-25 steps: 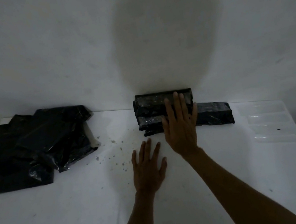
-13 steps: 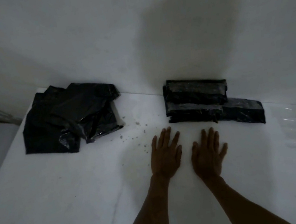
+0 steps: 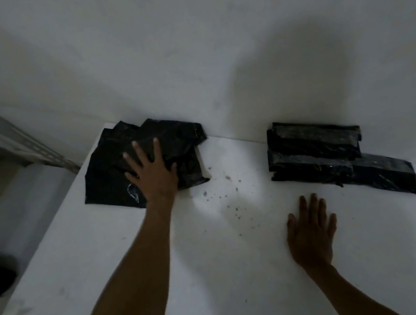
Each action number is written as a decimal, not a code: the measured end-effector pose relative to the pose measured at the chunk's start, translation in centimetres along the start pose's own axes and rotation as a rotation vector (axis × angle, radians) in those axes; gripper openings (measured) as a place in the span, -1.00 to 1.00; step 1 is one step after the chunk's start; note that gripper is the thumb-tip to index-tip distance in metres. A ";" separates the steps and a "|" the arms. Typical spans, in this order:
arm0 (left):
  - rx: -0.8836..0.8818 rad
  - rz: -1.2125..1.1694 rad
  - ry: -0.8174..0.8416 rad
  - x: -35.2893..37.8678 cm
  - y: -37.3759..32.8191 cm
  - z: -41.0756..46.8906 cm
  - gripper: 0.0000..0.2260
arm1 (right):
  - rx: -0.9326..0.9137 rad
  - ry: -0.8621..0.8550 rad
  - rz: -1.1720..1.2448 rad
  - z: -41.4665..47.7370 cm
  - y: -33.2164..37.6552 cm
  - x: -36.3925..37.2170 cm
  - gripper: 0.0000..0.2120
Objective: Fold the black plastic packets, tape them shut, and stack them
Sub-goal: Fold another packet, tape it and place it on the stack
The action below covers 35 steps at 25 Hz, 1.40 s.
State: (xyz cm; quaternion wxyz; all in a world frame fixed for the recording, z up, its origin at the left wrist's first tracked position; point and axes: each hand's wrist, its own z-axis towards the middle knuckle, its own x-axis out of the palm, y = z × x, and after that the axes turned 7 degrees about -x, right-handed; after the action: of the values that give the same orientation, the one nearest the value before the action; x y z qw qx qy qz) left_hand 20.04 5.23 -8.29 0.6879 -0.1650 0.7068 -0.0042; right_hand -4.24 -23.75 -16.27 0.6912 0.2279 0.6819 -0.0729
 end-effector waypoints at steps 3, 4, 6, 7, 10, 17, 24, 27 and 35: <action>-0.029 -0.134 0.141 -0.7 1.6 0.3 -0.45 | -0.008 -0.005 0.000 -0.1 0.1 0.0 -0.39; -0.020 -0.130 0.078 -0.7 1.2 -0.9 -0.49 | -0.010 0.008 -0.001 -0.1 0.0 0.0 -0.39; -0.017 -0.195 -0.052 -0.5 -0.1 -4.5 -0.52 | -0.002 0.050 0.018 0.0 -0.1 -0.2 -0.39; -0.028 -0.250 -0.088 -0.3 -0.9 -6.6 -0.52 | -0.002 0.060 0.036 0.2 -0.1 -0.4 -0.39; -0.014 -0.388 -0.116 1.2 -3.0 -13.8 -0.54 | 0.001 -0.018 0.232 -0.3 0.6 -1.5 -0.36; 0.183 -0.372 0.171 2.9 -8.5 -29.6 -0.70 | 0.424 0.053 1.390 -3.4 2.1 -7.6 -0.77; 0.490 -0.340 0.369 2.4 -11.2 -34.4 -0.60 | 0.647 -0.073 1.227 -6.9 -7.8 -7.9 -0.31; 0.574 -0.162 0.440 4.7 -12.1 -33.3 -0.46 | 0.674 -0.109 1.179 -8.7 -10.8 -8.9 -0.29; 0.748 0.036 0.455 7.3 -13.0 -34.9 -0.47 | -0.153 -0.117 0.198 -12.4 -11.1 -7.1 -0.53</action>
State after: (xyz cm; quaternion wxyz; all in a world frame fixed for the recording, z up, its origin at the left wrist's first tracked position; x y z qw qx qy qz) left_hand -11.01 -16.50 -10.54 0.5272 0.1132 0.7928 -0.2841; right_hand -20.49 -29.91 -11.36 0.7489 0.2362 0.6182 0.0347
